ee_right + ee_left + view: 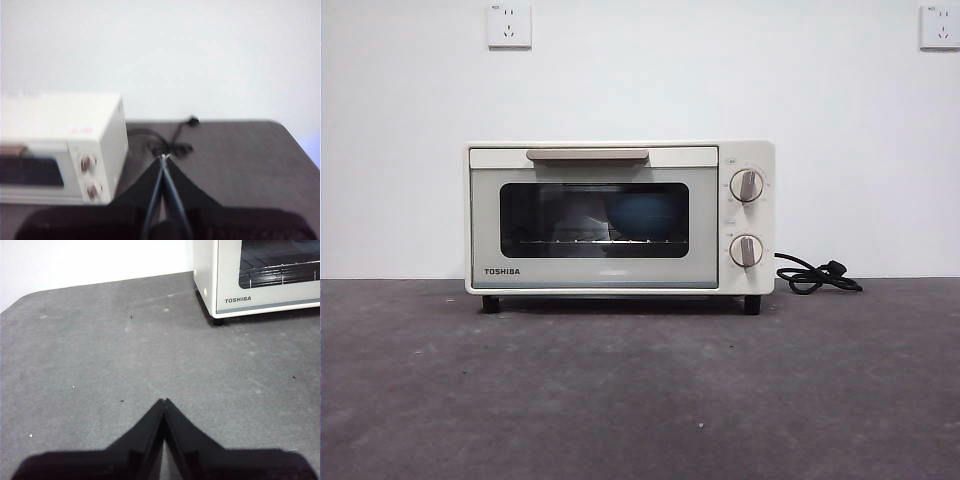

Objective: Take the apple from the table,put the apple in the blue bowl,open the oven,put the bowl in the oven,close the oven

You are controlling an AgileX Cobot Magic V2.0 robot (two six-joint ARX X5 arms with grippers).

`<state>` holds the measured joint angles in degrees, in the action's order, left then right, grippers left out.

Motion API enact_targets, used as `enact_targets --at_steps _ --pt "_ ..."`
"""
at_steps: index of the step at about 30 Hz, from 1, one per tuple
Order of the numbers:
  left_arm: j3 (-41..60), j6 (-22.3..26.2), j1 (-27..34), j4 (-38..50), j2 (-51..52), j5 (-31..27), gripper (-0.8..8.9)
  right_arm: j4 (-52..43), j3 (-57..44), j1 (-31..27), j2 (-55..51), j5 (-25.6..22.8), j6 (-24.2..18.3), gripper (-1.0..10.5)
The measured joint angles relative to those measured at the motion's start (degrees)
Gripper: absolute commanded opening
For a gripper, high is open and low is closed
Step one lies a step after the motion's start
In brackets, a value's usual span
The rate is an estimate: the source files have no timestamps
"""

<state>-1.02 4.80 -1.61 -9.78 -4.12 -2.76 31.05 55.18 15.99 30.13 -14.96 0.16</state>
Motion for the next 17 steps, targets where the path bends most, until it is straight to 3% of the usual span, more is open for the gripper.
enact_targets --at_steps 5,11,17 --pt "0.0 0.0 0.0 0.0 0.0 0.0 -0.04 -19.8 -22.9 -7.5 -11.1 12.2 0.0 0.0" --pt "0.0 0.0 0.0 0.0 0.0 0.0 -0.04 -22.1 -40.9 -12.5 -23.3 13.3 -0.2 0.0" --pt "0.0 0.0 0.0 0.0 0.0 0.0 -0.04 -23.6 -48.9 -16.1 -26.0 13.5 -0.2 0.0"
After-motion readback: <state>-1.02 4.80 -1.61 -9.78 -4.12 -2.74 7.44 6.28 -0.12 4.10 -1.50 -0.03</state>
